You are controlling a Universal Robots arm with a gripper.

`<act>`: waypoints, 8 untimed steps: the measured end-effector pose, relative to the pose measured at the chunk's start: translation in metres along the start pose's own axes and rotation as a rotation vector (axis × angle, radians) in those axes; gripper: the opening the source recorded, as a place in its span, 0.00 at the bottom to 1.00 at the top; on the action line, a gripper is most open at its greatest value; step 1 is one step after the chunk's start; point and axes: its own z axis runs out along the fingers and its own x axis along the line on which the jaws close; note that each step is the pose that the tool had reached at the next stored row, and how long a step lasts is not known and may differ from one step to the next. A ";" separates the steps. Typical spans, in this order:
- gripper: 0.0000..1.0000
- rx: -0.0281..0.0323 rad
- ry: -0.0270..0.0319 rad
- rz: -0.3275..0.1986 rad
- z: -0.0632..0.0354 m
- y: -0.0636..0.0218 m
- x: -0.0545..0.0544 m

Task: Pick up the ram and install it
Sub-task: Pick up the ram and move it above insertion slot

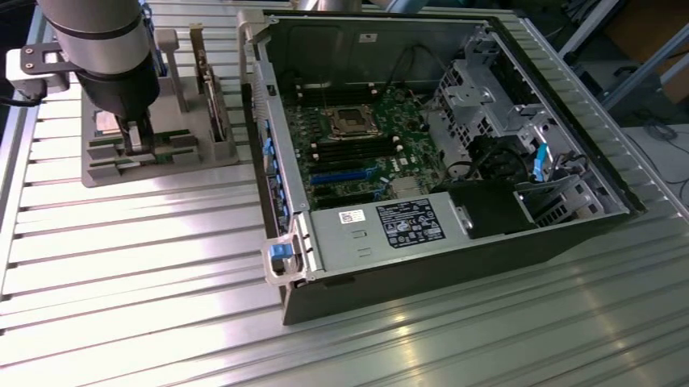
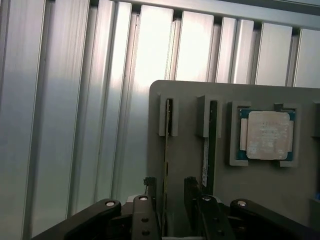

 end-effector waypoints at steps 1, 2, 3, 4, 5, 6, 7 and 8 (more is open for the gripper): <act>0.36 -0.0001 0.0001 0.000 0.0005 0.0000 0.000; 0.36 -0.0002 0.0001 0.000 0.0006 0.0000 0.000; 0.36 -0.0003 0.0001 0.000 0.0006 0.0001 0.000; 0.36 -0.0002 0.0001 0.000 0.0007 0.0000 0.000; 0.36 -0.0001 0.0001 0.000 0.0007 0.0000 0.000; 0.36 0.0000 0.0000 0.000 0.0008 0.0000 0.000; 0.36 0.0000 0.0000 0.000 0.0008 0.0000 0.000; 0.36 0.0000 0.0000 0.000 0.0008 0.0000 0.000</act>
